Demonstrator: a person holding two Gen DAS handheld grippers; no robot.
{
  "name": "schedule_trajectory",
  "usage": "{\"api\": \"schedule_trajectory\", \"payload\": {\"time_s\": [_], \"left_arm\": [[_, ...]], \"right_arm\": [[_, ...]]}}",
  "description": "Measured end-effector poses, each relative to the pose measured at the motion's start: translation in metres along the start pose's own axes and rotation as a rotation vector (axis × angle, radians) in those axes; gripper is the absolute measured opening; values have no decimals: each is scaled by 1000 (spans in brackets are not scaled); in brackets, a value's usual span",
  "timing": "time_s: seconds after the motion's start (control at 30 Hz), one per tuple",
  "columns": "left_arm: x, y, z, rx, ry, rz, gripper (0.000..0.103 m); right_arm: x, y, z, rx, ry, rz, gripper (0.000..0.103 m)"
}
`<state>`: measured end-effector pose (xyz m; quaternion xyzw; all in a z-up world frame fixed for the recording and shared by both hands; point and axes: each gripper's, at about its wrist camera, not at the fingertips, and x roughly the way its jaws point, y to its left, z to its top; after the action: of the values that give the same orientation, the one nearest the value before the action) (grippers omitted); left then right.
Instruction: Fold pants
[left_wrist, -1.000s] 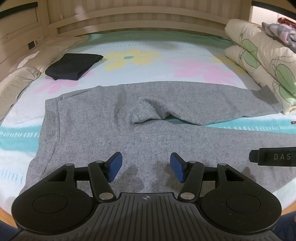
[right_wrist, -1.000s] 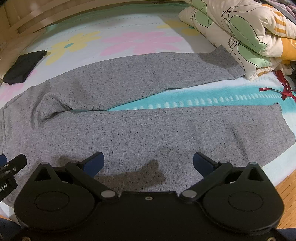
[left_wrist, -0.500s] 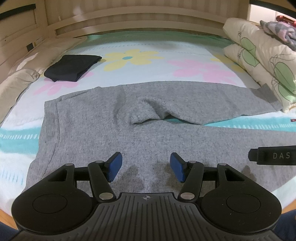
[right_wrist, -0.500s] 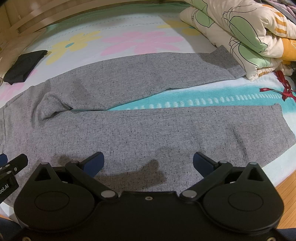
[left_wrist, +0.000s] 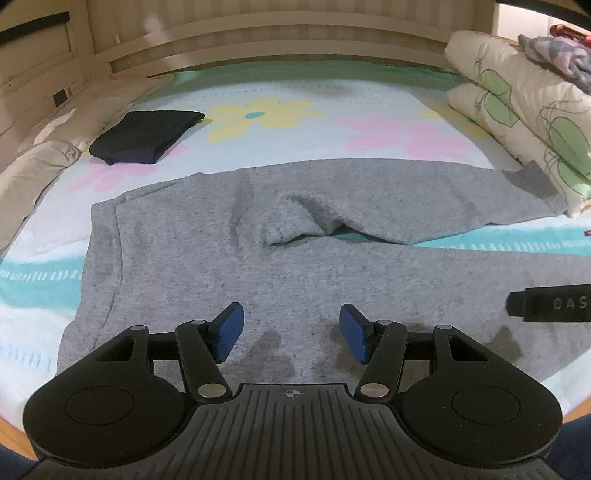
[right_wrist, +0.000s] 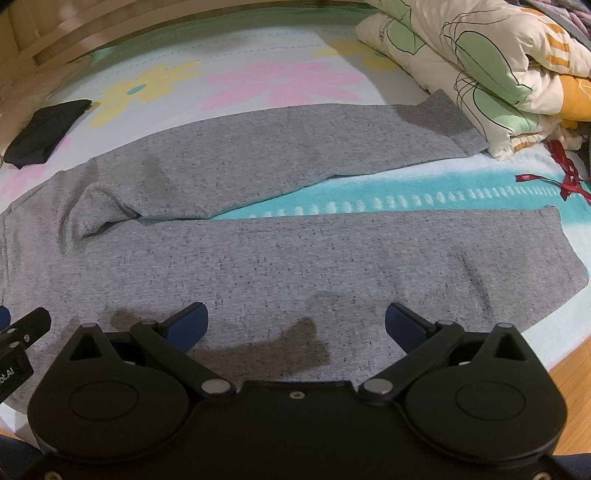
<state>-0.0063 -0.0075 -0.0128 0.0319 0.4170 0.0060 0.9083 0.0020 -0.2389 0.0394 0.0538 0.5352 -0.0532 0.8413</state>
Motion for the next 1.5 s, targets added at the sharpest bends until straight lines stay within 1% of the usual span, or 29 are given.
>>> {"api": "schedule_trajectory", "payload": {"time_s": [0.07,0.13,0.17,0.2,0.3,0.4,0.47,0.57,0.63,0.7,0.73,0.77,0.83,0.97,1.0,1.03,1.07,1.1,1.2,1.33,1.43,1.47,1.5], "left_arm": [[3,2,-1,8,7,13,56],[5,5,-2,11,12,25,56],[7,6,-2,11,16,30,56],[8,7,-1,12,23,33,56],[14,11,4,19,40,36,56],[17,13,19,49,41,41,56],[19,14,32,61,20,53,56],[28,13,58,65,2,53,56],[39,11,71,67,-12,49,56],[57,8,78,76,-9,66,56],[66,7,78,83,2,76,56],[79,7,76,84,27,85,56],[97,9,66,69,76,83,56],[134,13,38,36,220,54,54],[143,12,30,41,252,47,54],[145,11,26,50,239,50,55],[142,9,22,59,195,58,55],[142,6,21,83,188,67,55],[142,1,18,122,175,77,55],[143,1,16,104,169,77,55],[141,-2,15,125,160,79,55],[140,-2,15,127,161,79,55],[138,-5,21,129,166,80,55]], "right_arm": [[2,-4,-1,6,3,-8,101],[4,-9,-3,14,16,-15,96],[6,-12,-3,18,29,-18,91],[8,-14,-4,21,42,-20,89],[14,-24,-3,44,80,-30,89],[15,-29,7,45,102,-42,89],[16,-32,21,40,114,-56,89],[26,-37,57,31,121,-87,89],[39,-39,83,45,129,-101,89],[54,-43,105,80,138,-105,89],[66,-46,121,121,147,-102,89],[73,-49,129,154,151,-98,89],[94,-57,152,264,154,-84,89],[133,-69,190,440,135,-73,89],[145,-70,201,478,133,-64,88],[155,-70,209,501,134,-61,87],[164,-70,217,520,134,-61,85],[172,-69,224,534,129,-63,84],[197,-63,244,548,124,-95,84],[227,-56,260,569,148,-129,83],[245,-55,260,579,203,-158,79],[246,-54,259,567,205,-181,75],[244,-51,256,543,201,-211,64]]}}
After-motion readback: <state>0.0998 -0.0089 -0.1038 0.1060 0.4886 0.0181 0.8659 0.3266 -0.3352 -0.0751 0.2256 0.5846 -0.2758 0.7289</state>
